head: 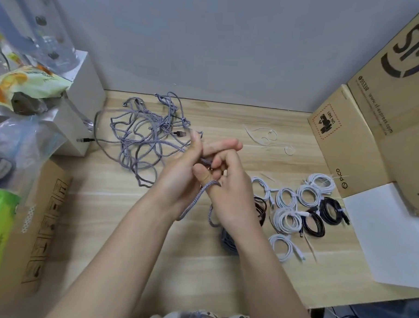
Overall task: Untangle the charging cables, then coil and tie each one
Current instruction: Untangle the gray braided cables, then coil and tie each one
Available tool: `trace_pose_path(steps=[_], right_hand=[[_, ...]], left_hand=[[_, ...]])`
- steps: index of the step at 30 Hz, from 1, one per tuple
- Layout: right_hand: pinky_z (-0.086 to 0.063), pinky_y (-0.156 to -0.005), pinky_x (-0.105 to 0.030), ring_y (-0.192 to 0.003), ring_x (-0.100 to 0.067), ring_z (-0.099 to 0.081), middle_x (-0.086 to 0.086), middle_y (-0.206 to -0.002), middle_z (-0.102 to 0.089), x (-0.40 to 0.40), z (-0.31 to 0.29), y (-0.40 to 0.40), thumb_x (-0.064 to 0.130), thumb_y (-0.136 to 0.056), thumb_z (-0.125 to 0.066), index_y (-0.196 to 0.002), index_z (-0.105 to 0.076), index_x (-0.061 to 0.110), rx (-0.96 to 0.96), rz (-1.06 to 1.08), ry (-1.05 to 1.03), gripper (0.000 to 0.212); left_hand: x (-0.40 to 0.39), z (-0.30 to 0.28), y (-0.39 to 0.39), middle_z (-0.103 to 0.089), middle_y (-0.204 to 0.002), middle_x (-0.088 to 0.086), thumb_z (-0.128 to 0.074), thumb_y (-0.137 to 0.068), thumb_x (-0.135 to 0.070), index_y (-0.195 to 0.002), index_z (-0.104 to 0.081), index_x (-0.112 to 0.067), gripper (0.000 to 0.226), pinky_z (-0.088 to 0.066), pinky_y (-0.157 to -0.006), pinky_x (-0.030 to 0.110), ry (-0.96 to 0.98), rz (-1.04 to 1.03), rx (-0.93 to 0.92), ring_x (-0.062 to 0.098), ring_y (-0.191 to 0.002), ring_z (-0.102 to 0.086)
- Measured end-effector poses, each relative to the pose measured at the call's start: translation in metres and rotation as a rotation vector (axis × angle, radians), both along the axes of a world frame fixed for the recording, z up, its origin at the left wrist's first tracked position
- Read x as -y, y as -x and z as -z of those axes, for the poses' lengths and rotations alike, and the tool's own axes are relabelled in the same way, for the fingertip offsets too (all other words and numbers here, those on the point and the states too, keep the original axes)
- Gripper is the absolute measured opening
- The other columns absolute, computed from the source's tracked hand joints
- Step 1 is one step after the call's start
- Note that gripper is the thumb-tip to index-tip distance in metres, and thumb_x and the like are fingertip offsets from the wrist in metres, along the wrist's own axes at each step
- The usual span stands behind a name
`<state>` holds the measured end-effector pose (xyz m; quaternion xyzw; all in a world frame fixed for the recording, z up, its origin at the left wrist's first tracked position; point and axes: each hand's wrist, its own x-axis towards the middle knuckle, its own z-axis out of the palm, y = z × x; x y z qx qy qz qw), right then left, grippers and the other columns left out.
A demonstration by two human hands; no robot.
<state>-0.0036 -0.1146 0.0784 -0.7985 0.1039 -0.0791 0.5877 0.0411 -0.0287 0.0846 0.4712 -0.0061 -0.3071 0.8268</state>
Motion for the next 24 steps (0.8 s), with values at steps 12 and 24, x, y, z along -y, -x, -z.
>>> trace_pose_path(steps=[12,24], right_hand=[[-0.032,-0.054,-0.021,-0.051,-0.002,-0.042,0.011,-0.049,-0.045,-0.003,-0.013,0.008,0.029,-0.088,-0.061,-0.047,-0.045,0.018,0.139,0.090,-0.088,0.044],[-0.018,-0.049,-0.024,-0.047,-0.016,-0.019,0.000,-0.048,-0.019,0.016,-0.053,0.032,0.018,-0.076,-0.054,-0.047,-0.021,0.005,0.557,0.218,-0.239,0.047]], left_hand=[[-0.004,-0.001,-0.007,-0.070,-0.077,0.000,-0.044,-0.089,-0.033,-0.086,-0.071,-0.011,0.036,-0.042,-0.064,0.023,0.003,-0.010,-0.149,0.012,-0.072,-0.063],[-0.043,0.041,-0.044,-0.056,-0.055,-0.012,-0.050,-0.093,-0.043,-0.061,-0.051,-0.025,0.037,-0.028,-0.041,0.012,0.076,-0.352,-0.527,0.003,-0.047,-0.056]])
